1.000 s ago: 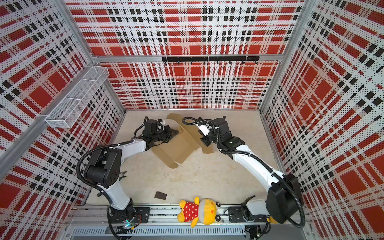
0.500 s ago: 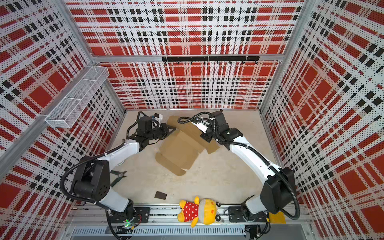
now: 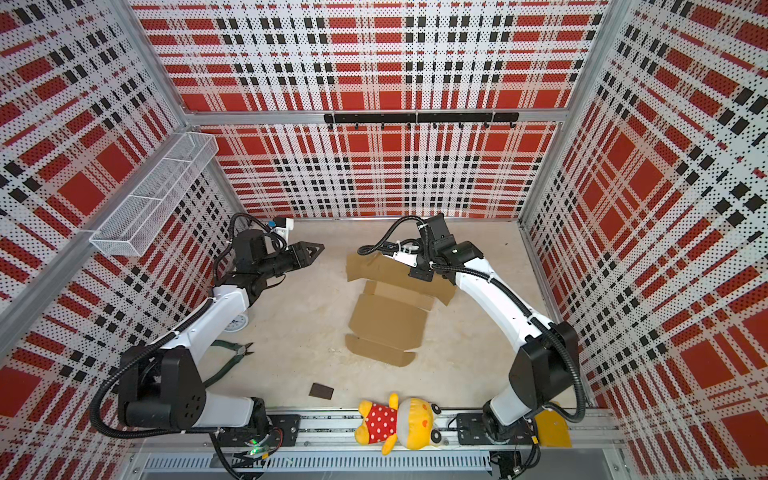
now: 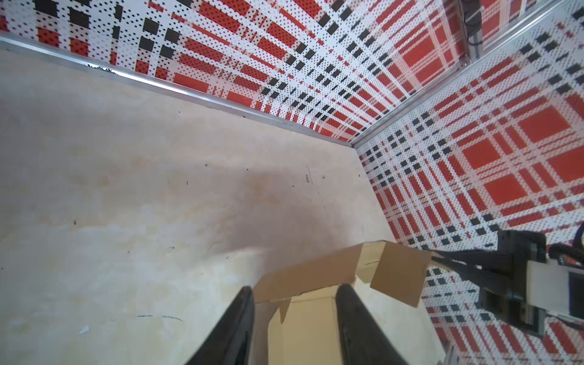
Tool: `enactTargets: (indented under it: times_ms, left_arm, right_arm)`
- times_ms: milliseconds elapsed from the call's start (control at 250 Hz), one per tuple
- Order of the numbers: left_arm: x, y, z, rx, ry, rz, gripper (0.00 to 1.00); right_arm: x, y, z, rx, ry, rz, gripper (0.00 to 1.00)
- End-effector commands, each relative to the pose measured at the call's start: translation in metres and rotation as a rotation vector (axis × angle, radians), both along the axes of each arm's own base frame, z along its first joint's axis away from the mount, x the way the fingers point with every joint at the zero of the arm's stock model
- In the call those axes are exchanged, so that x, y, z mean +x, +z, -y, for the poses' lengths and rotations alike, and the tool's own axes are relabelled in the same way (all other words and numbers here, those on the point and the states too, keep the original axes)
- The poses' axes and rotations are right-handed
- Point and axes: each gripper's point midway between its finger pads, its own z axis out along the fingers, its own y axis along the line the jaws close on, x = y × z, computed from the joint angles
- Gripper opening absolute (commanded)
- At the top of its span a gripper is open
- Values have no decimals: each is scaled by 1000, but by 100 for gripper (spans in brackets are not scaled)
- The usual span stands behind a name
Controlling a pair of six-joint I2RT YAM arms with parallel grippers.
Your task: Fold the paper box
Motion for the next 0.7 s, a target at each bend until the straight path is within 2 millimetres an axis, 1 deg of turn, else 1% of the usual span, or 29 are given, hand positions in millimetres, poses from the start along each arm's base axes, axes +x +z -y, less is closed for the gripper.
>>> enactTargets:
  times_ms: [0,12,56,112,200,308,372,460,548,696]
  left_arm:
    - [-4,-7,1,143,-83,95,58]
    - [-3,-8,1,154,-85,100,61]
    - [-2,-12,2,195,-109,123,66]
    - [-5,-15,10,232,-182,172,74]
    - [-11,-24,20,318,-301,260,79]
    - [-14,-46,26,429,-435,330,80]
    - [-13,-56,28,469,-485,351,80]
    - [-16,-66,35,540,-565,413,80]
    - [-20,-76,43,612,-649,474,80]
    - [-15,-88,51,660,-725,499,78]
  right_arm:
    - [5,3,-3,-72,72,123,0]
    - [6,2,-3,-79,74,129,0]
    - [9,2,-4,-104,84,160,0]
    - [12,4,-7,-118,99,199,0]
    - [15,3,-11,-142,129,248,0]
    - [18,-2,-11,-204,157,297,0]
    - [17,-10,-11,-251,182,318,0]
    - [14,-16,-12,-279,215,355,0]
    - [11,-17,-14,-290,233,386,0]
    - [9,-22,-14,-317,251,434,0]
